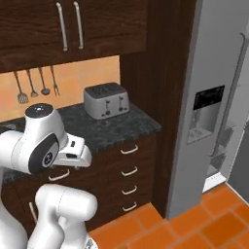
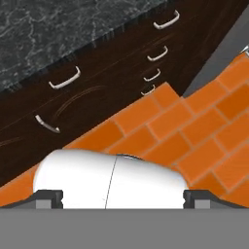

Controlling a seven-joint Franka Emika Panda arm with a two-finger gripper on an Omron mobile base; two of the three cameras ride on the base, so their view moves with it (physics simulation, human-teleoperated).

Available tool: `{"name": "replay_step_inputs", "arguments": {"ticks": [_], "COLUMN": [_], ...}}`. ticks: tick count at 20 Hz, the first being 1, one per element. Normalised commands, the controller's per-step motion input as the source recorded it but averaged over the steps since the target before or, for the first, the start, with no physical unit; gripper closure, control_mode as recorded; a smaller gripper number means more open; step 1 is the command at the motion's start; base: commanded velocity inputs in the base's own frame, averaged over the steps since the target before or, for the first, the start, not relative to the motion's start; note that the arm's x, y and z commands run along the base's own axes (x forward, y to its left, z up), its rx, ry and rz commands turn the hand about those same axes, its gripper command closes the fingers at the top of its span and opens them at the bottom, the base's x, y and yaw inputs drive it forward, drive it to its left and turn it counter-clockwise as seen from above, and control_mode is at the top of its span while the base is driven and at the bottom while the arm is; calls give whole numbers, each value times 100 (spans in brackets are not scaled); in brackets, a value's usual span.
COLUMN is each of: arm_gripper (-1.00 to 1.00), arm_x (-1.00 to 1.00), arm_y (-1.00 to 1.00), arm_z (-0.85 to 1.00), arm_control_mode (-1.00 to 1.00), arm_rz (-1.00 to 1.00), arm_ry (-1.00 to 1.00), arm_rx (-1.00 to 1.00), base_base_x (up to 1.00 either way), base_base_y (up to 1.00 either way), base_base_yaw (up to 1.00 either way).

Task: Place one avocado and one steak in each tupperware on the nearby counter, to pack two identical lunches.

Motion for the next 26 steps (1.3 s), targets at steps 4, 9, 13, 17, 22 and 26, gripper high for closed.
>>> {"name": "replay_step_inputs", "arguments": {"ticks": [4,9,13,17,22,26], "arm_gripper": [-100,-100,-100,-100,-100,-100], "arm_x": [0,0,0,0,0,0], "arm_y": [0,0,0,0,0,0], "arm_z": [0,0,0,0,0,0], "arm_control_mode": [100,100,100,100,100,100], "arm_rz": [0,0,0,0,0,0], "arm_ry": [0,0,0,0,0,0], "arm_rx": [0,0,0,0,0,0], "base_base_x": [53,65,45,42,42,46], "base_base_y": [-100,-100,-100,-100,-99,-76], "base_base_yaw": [-6,0,3,10,15,24]}}
